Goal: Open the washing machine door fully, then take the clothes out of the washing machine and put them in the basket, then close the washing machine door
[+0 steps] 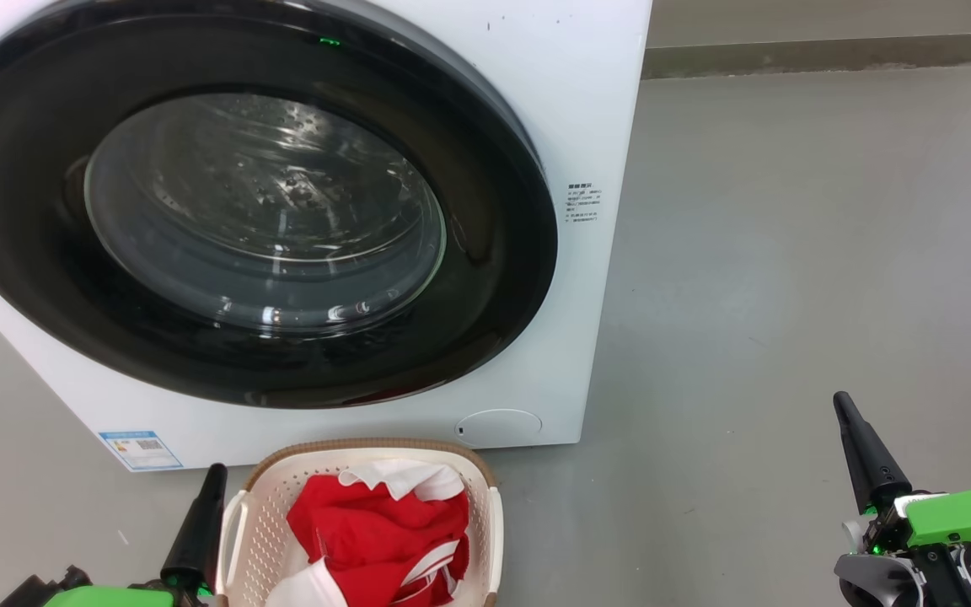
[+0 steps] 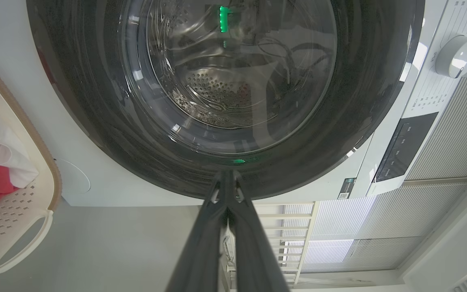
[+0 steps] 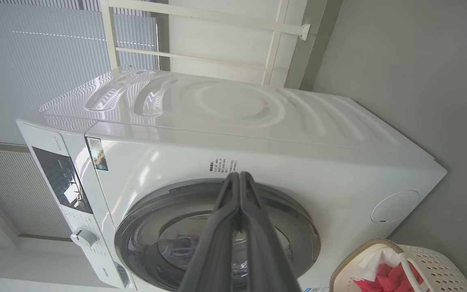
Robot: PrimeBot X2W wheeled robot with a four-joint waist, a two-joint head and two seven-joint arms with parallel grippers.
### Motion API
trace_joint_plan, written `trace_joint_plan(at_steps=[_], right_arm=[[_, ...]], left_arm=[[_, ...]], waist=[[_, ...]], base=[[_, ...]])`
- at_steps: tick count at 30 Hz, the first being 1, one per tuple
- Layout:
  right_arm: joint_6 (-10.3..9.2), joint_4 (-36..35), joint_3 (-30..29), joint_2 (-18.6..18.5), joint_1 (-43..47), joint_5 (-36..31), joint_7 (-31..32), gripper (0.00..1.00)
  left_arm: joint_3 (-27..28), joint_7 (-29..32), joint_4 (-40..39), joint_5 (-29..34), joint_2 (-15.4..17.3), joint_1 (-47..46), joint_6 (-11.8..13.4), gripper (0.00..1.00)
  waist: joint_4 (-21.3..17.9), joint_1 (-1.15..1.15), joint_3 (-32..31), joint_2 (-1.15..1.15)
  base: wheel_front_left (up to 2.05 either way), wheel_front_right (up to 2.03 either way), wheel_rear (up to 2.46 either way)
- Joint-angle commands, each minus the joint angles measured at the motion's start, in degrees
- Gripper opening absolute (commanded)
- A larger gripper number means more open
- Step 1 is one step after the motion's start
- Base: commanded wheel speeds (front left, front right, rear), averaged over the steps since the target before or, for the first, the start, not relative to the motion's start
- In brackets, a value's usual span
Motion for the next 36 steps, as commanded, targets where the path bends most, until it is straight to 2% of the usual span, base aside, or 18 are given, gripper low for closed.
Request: trace_joint_plan(at_steps=[1, 36], right_arm=[[-0.03, -1.7, 0.8, -0.3, -2.4, 0.2, 0.3, 0.0], [-0.03, -1.7, 0.6, -0.1, -2.4, 0.0, 0.5, 0.0]], left_arm=[[2.1, 0.3, -1.2, -0.4, 0.8, -2.3, -0.3, 0.0], [2.2, 0.4, -1.2, -0.3, 0.7, -2.3, -0.3, 0.0]], waist=[[0.0, 0.0, 0.0, 0.0], [0.0, 0.0, 0.0, 0.0]], base=[[0.0, 0.0, 0.0], [0.0, 0.0, 0.0]])
